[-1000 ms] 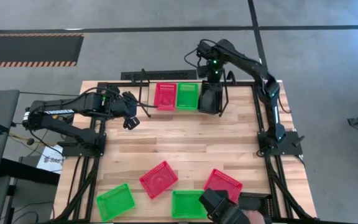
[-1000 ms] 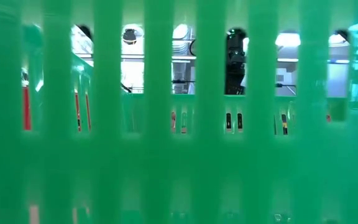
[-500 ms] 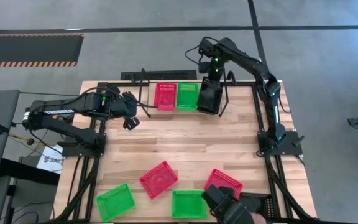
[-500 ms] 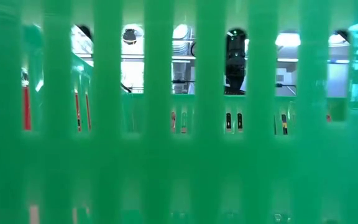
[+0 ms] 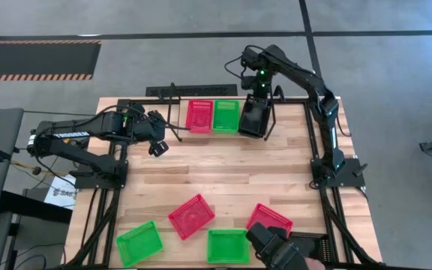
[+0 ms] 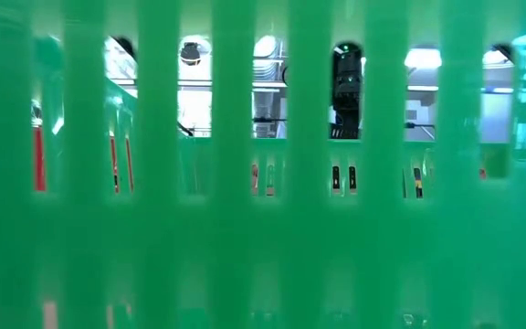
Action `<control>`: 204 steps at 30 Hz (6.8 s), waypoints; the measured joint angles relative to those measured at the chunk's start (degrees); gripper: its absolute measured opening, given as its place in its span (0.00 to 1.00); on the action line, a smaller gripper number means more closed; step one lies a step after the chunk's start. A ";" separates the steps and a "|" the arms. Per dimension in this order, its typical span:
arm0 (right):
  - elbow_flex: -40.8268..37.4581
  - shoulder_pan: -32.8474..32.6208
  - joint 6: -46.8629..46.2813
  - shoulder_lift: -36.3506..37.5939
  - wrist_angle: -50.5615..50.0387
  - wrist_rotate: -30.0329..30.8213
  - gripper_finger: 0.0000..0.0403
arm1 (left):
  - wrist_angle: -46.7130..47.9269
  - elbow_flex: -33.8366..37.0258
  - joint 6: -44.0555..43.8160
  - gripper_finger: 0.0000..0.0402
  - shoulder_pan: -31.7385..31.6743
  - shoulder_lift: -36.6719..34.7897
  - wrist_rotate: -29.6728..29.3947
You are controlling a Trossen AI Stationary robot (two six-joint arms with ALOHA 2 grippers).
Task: Stack baskets on shelf by color
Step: Stack the top black bin on top of the other black bin on the shelf, then stack the black bin on top of the other black bins on the shelf
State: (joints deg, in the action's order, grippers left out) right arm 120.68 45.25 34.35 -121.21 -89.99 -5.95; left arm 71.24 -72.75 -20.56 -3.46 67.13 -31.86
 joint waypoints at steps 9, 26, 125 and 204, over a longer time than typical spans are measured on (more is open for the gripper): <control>-0.89 0.22 0.15 0.07 0.09 0.00 0.01 | -0.02 0.00 0.44 0.00 0.01 0.00 -0.13; -6.38 -0.27 -1.74 0.06 7.76 5.03 0.17 | -0.04 0.00 0.46 0.00 0.00 0.00 -0.39; -34.86 -88.88 -148.32 28.27 6.06 2.10 0.16 | -1.05 0.02 2.46 0.00 -0.01 -0.01 5.87; -58.90 -100.26 -125.77 31.36 44.11 -8.77 0.41 | -1.81 0.02 0.92 0.00 0.02 0.00 7.56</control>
State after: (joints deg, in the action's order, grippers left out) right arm 61.78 -55.00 -91.43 -89.84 -45.88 -14.72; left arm 69.43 -72.73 -19.63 -3.44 67.13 -24.29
